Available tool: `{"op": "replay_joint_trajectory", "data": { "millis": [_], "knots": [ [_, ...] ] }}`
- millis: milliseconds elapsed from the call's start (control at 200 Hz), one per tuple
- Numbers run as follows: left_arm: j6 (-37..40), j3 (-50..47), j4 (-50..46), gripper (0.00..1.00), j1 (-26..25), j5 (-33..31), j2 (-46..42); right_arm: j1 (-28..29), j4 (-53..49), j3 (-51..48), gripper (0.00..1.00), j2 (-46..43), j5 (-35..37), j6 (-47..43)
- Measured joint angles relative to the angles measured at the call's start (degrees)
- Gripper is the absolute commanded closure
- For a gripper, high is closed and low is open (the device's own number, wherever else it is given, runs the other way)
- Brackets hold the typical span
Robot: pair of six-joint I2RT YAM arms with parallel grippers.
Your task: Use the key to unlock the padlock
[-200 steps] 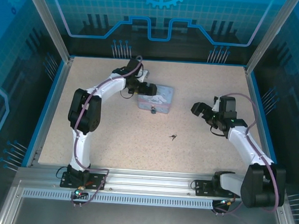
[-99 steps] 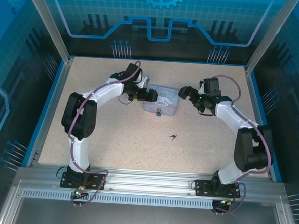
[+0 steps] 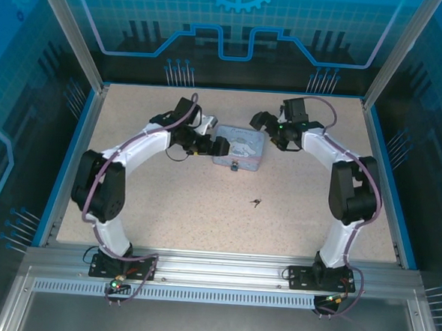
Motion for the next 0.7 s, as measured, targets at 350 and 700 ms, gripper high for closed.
{"op": "replay_joint_trajectory", "data": {
  "millis": [350,700],
  "knots": [
    [-6.84,-8.22,5.79,0.01,0.0,-4.17,-14.03,2.1,-1.97,8.85,0.0,8.74,-0.76,2.54],
    [-15.04,-8.35,13.57,0.01,0.0,-13.11,-13.29,2.23,-3.23,-2.51,0.0,-2.45,3.91,-1.09]
  ]
}}
